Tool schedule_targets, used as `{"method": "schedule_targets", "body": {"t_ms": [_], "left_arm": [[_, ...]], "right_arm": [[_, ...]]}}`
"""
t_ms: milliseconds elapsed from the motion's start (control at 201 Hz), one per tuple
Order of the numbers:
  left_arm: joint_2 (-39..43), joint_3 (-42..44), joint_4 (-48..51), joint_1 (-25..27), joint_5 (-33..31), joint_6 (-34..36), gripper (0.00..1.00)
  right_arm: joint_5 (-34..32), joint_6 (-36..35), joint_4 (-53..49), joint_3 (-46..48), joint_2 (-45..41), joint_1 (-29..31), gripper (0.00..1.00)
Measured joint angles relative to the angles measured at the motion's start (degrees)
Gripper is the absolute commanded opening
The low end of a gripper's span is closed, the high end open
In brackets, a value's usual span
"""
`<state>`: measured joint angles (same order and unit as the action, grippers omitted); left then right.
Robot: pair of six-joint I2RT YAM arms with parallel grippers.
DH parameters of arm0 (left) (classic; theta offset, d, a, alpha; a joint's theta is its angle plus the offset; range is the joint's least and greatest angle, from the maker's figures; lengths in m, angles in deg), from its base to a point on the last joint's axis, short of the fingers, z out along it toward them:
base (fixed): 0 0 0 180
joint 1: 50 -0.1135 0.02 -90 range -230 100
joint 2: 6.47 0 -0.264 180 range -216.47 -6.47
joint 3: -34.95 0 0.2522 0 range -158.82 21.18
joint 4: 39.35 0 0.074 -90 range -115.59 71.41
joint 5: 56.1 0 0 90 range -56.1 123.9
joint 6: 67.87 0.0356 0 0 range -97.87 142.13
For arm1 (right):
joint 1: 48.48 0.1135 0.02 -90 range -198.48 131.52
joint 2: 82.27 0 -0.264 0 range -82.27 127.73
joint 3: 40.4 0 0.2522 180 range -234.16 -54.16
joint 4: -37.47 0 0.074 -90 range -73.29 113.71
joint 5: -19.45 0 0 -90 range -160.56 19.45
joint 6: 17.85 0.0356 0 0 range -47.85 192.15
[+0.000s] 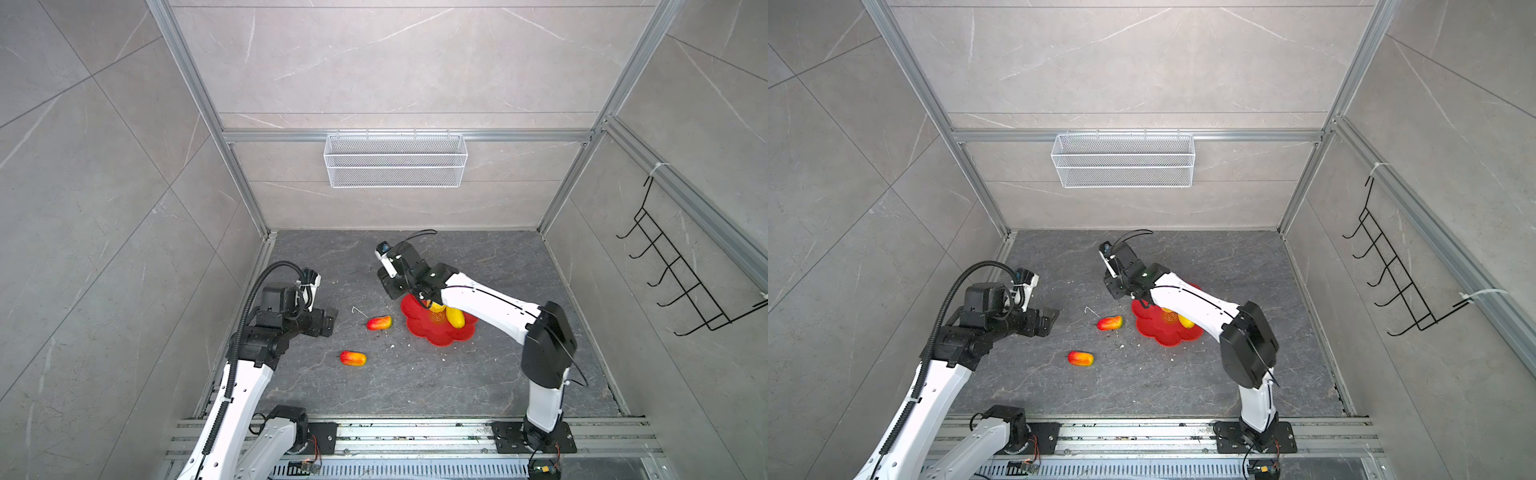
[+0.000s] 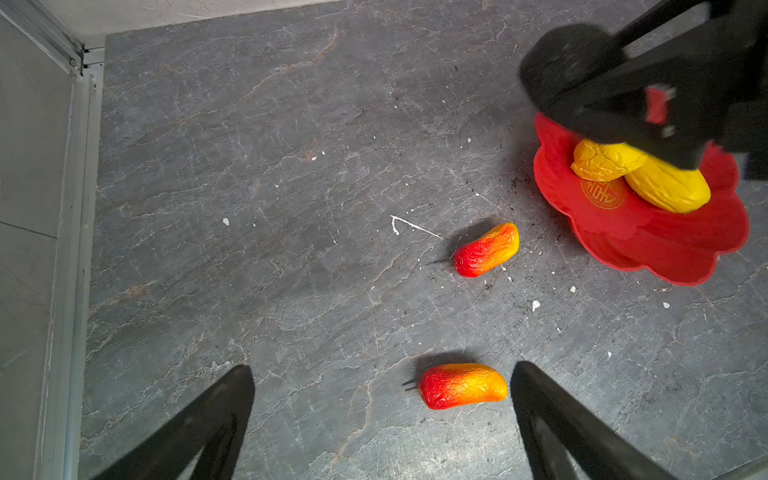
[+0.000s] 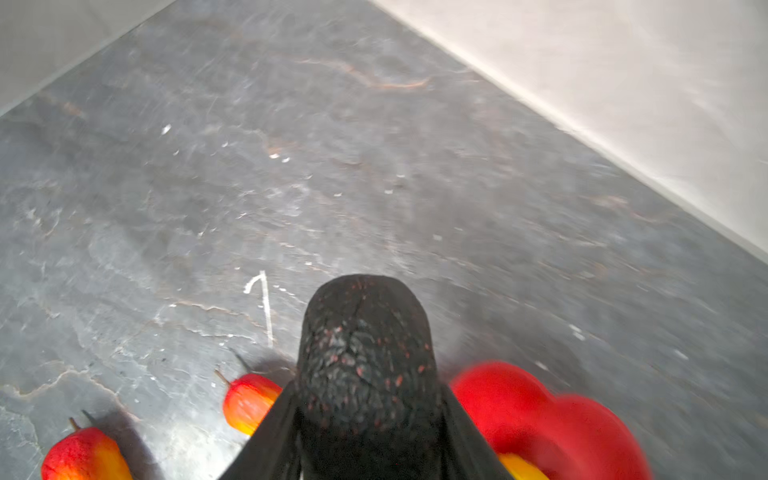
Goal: Place and organize the fake fruits in the fruit bowl
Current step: 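Place the black avocado into the red bowl beside the yellow fruits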
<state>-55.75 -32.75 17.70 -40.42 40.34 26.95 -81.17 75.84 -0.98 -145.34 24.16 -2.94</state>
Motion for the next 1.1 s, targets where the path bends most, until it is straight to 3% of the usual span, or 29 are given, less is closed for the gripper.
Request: {"method": "schedule_targets", "body": {"t_ms": [304, 638, 966, 1101], "left_arm": [[-0.2, 0.0, 0.0, 0.0, 0.2, 0.0, 1.00], [-0.3, 0.0, 0.0, 0.0, 0.3, 0.0, 1.00], [-0.3, 0.0, 0.0, 0.0, 0.3, 0.0, 1.00], [-0.3, 0.0, 0.0, 0.0, 0.3, 0.0, 1.00]], "right_arm": [[-3.4, 4.4, 1.0, 17.7, -4.8, -1.4, 0.32], [-4.2, 7.8, 3.0, 22.0, -4.2, -1.4, 0.38], [-4.2, 8.8, 4.9, 22.4, -0.3, -2.1, 0.59], [-3.7, 8.4, 5.2, 22.4, -0.3, -2.1, 0.78]]}}
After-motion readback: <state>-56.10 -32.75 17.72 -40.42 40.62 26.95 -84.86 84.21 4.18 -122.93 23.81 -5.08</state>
